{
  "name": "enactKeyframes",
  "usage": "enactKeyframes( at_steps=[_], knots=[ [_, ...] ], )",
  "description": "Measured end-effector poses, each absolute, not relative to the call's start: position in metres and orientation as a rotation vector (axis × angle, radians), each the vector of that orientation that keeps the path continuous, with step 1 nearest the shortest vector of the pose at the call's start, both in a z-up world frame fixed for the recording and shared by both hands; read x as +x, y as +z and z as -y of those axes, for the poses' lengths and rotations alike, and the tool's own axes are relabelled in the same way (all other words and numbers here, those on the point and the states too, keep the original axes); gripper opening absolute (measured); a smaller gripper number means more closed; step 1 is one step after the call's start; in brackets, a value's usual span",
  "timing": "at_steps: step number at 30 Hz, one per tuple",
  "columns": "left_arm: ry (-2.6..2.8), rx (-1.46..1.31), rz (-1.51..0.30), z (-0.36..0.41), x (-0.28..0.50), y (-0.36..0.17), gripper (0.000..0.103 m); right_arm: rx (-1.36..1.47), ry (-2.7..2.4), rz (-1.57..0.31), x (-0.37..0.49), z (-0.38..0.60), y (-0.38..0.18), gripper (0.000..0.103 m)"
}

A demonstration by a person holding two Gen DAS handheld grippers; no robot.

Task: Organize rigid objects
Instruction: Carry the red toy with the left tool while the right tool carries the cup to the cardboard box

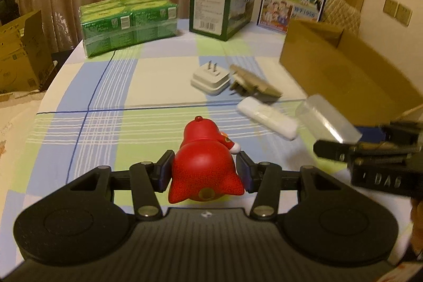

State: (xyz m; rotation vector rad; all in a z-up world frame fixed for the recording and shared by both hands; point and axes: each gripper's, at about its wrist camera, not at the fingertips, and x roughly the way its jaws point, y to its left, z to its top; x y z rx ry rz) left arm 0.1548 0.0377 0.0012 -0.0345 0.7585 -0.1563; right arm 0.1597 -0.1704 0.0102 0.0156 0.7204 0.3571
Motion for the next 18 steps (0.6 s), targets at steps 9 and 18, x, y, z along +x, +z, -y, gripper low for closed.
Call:
enactKeyframes(
  at_steps=[9,18],
  knots=[
    [-0.176,-0.051,-0.713,-0.006,0.117,0.043,0.045,0.043,0.303,-0.688,0.113,0.212,0.042,0.052],
    [-0.213,-0.03,-0.69,0.027,0.094,0.064,0.045,0.081,0.262,-0.661,0.085,0.243,0.066,0.052]
  ],
)
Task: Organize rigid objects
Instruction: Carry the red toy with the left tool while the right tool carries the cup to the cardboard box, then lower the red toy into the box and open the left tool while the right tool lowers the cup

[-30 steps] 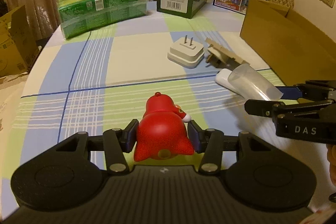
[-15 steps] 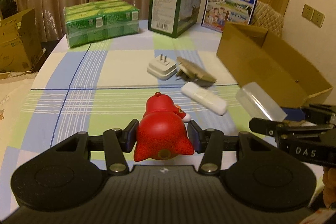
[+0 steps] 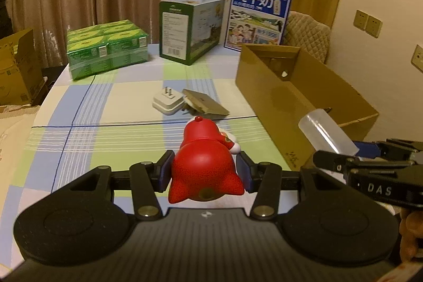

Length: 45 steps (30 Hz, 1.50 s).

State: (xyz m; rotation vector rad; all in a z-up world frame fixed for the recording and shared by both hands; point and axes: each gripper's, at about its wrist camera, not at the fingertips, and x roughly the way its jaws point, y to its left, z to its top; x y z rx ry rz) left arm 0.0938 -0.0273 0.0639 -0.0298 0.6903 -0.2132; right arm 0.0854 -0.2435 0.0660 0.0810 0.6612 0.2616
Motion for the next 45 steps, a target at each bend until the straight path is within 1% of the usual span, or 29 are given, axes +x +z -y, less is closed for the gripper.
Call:
enactKeyframes(
  at_steps=[17,28,36,45],
  knots=[
    [-0.332,0.012,-0.648,0.095,0.094,0.088,0.045,0.068,0.181,-0.605,0.075,0.306,0.104,0.052],
    [-0.434,0.051,-0.629,0.156,0.131,0.102,0.045,0.047,0.098,-0.586,0.103,0.364,0.114,0.052],
    [-0.477,0.096,-0.65,0.199,0.167,0.093,0.045,0.08,0.078,-0.627,0.143,0.405,0.099,0.052],
    [-0.493,0.147,-0.706,0.234,0.206,0.064,0.045,0.11,0.102,-0.667,0.172,0.426,0.072,0.052]
  ],
)
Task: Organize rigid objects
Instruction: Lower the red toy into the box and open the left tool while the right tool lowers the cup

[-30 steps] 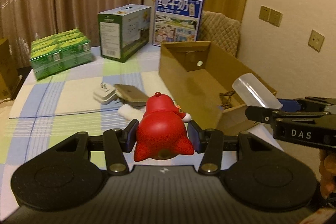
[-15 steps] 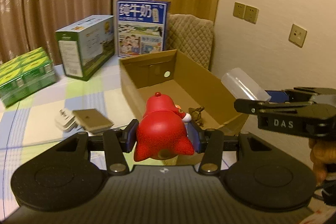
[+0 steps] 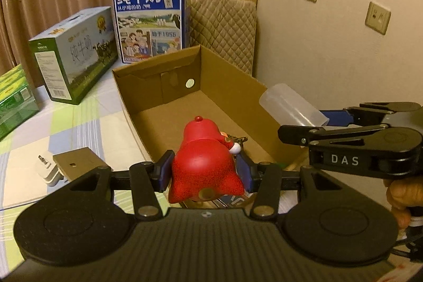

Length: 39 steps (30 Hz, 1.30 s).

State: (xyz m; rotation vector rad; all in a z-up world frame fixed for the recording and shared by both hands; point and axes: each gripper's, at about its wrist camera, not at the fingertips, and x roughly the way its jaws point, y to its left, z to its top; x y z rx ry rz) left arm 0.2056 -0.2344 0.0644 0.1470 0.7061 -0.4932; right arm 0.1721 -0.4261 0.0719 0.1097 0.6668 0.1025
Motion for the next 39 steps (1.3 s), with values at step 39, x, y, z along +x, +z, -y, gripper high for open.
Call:
enactKeyframes(
  at_steps=[39],
  knots=[
    [-0.478,0.165,-0.755,0.241,0.223,0.041,0.046,0.127,0.101,-0.701,0.188,0.439,0.046,0.052]
  ],
)
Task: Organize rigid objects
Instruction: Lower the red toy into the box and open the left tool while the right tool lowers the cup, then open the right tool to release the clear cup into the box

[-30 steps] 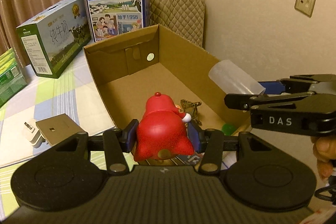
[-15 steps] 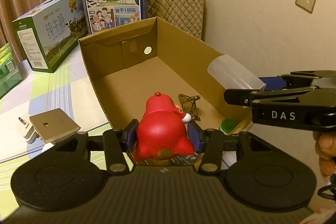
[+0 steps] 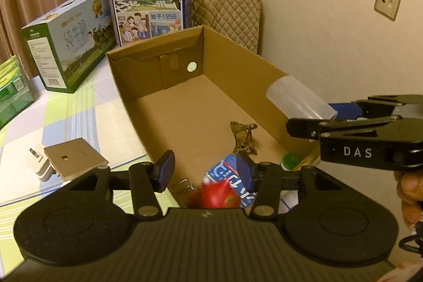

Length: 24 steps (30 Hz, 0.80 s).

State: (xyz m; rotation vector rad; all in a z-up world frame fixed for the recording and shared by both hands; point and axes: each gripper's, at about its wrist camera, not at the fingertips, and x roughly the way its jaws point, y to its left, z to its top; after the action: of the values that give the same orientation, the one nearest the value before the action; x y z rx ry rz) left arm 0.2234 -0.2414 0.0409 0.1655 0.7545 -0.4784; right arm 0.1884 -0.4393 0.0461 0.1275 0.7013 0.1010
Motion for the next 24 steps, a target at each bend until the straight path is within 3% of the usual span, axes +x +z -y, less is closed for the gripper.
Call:
enactKeyframes(
  at_steps=[24],
  knots=[
    [-0.468,0.16,-0.745,0.227,0.217,0.049,0.046,0.16,0.1,-0.664,0.186,0.434,0.054,0.053]
  ],
)
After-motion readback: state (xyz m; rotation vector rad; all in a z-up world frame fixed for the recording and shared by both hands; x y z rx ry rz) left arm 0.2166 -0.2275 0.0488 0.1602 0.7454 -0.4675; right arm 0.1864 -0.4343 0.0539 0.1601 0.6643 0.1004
